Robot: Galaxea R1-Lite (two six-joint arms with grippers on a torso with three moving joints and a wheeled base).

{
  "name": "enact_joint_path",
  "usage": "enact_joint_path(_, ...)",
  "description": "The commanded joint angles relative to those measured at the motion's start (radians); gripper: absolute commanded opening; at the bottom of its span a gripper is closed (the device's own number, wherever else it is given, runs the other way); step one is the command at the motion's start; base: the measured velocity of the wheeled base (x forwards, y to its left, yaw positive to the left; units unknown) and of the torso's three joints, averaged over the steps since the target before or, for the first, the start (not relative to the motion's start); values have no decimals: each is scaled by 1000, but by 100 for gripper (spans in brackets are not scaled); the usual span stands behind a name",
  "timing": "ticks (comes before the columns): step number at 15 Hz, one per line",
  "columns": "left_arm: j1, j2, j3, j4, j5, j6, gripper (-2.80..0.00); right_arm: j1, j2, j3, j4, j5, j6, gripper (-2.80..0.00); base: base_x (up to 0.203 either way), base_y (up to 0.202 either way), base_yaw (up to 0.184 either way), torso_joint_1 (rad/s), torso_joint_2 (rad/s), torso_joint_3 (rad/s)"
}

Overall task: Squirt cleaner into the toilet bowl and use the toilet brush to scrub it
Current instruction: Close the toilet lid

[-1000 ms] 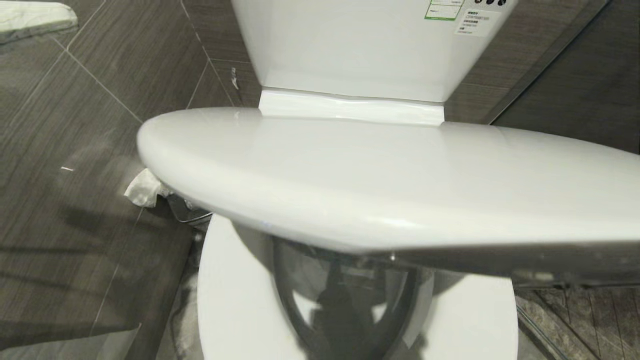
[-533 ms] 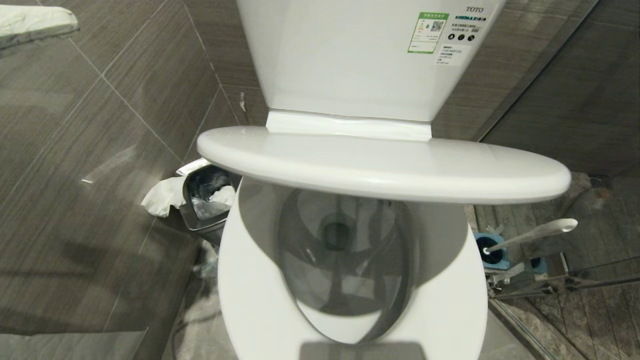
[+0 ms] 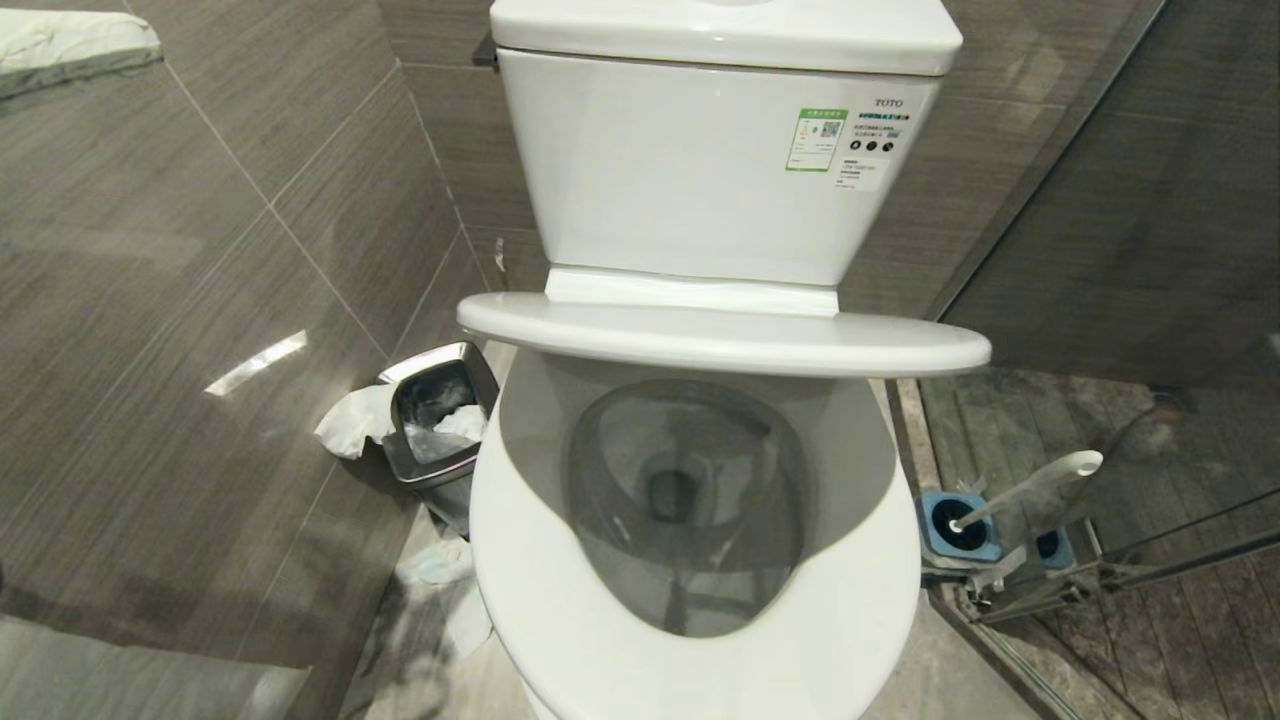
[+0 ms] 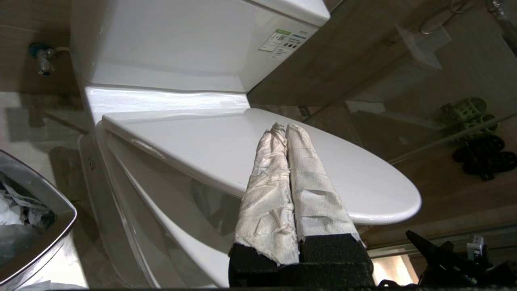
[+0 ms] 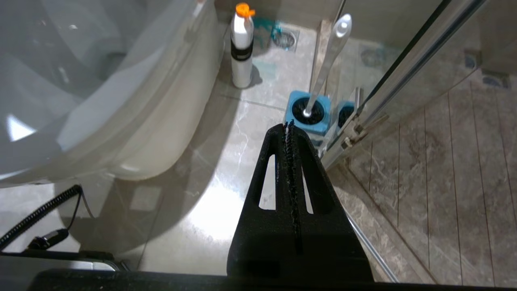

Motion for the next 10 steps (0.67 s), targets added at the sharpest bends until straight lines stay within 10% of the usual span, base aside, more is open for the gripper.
enact_joint_path(1,-13,5,0,0,-4,-2,-280,0,-1,2,0,0,0,-280,0,0,0,0,2,207)
enact_joint_path(10,-42,-15,20,86,-6,100,-280,0,-1,2,0,0,0,-280,0,0,0,3,5,194)
